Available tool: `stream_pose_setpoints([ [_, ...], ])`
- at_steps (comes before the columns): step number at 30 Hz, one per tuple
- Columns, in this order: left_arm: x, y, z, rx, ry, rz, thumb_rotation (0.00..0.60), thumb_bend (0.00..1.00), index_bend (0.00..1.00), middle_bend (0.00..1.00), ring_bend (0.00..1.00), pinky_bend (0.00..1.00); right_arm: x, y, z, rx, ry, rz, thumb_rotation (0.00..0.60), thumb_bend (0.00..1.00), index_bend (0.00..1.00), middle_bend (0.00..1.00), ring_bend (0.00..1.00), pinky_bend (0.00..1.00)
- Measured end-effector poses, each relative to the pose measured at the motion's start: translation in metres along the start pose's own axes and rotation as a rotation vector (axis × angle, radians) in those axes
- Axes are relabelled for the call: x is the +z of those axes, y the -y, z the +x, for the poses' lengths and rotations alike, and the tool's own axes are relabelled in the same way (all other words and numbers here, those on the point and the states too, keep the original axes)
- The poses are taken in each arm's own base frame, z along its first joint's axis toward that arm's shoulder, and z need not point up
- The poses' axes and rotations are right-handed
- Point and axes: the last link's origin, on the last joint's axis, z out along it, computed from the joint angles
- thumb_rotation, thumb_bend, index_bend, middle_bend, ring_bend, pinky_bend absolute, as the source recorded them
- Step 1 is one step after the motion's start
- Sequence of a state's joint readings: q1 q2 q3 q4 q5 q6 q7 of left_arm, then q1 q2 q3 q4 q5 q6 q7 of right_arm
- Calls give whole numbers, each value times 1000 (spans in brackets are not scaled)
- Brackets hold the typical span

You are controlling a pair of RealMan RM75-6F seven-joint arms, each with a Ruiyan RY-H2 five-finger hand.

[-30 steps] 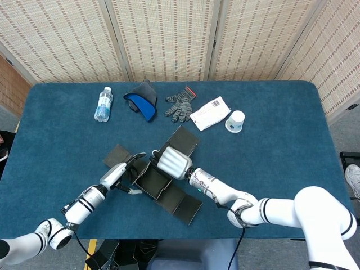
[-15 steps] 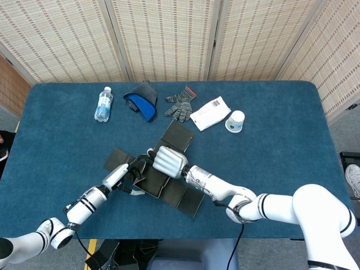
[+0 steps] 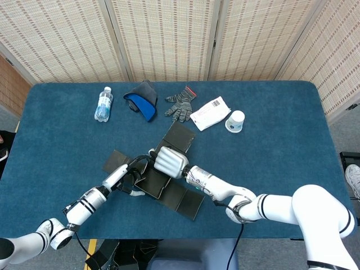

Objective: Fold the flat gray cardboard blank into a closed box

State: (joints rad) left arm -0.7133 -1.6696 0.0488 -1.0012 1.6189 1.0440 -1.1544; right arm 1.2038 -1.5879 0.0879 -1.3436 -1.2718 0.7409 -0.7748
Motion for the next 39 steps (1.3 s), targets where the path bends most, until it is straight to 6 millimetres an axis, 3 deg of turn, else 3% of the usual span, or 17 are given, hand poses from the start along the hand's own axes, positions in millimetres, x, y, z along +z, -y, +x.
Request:
stream_pose_setpoints([
  [7,3,2,0,-44,7,5,600,96,139,99,494,588,0,0,-2,8,6,-5,600,166,287,288,820,898],
  [14,5,3,-1,-71,16,8,600,96,150,173,501,588,0,1,-1,13,9,-8,600,166,287,286,820,898],
  [31,6,7,-1,-97,12,18,600,95,226,234,505,593,1,0,-3,36,23,-20,600,165,286,251,814,898],
  [39,5,7,-1,-110,9,18,600,96,233,243,507,593,-1,-2,-2,71,18,-41,600,152,26,166,797,898],
])
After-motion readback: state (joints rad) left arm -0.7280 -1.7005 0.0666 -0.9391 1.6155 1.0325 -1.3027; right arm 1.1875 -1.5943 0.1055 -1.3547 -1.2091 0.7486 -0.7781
